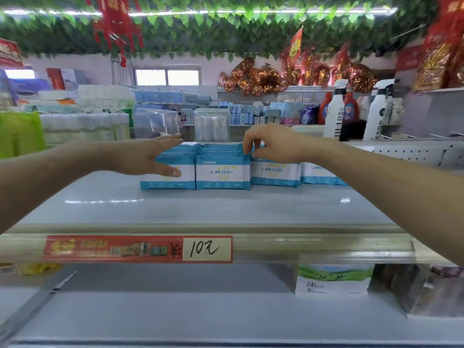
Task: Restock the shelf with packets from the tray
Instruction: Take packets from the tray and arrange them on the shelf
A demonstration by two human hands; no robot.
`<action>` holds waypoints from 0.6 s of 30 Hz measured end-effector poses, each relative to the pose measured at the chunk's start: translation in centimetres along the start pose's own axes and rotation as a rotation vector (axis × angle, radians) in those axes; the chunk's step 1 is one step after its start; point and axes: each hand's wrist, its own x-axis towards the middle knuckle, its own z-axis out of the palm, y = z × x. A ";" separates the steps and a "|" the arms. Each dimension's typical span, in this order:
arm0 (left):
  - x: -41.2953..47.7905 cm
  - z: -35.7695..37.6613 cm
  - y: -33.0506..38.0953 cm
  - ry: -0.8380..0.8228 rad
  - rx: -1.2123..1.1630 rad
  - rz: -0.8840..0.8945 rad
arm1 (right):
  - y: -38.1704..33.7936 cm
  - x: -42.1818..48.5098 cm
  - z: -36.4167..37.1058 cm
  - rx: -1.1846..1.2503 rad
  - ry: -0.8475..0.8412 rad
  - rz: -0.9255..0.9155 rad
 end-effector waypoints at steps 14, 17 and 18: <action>-1.2 0.1 -0.2 -0.010 0.017 -0.091 | -3.8 3.6 3.0 -0.020 -0.194 -0.162; -0.9 0.3 -0.2 -0.009 0.044 -0.080 | -3.9 3.7 3.1 -0.014 -0.215 -0.180; -0.7 0.4 -0.2 -0.006 0.044 -0.077 | -3.9 3.6 2.9 -0.009 -0.217 -0.176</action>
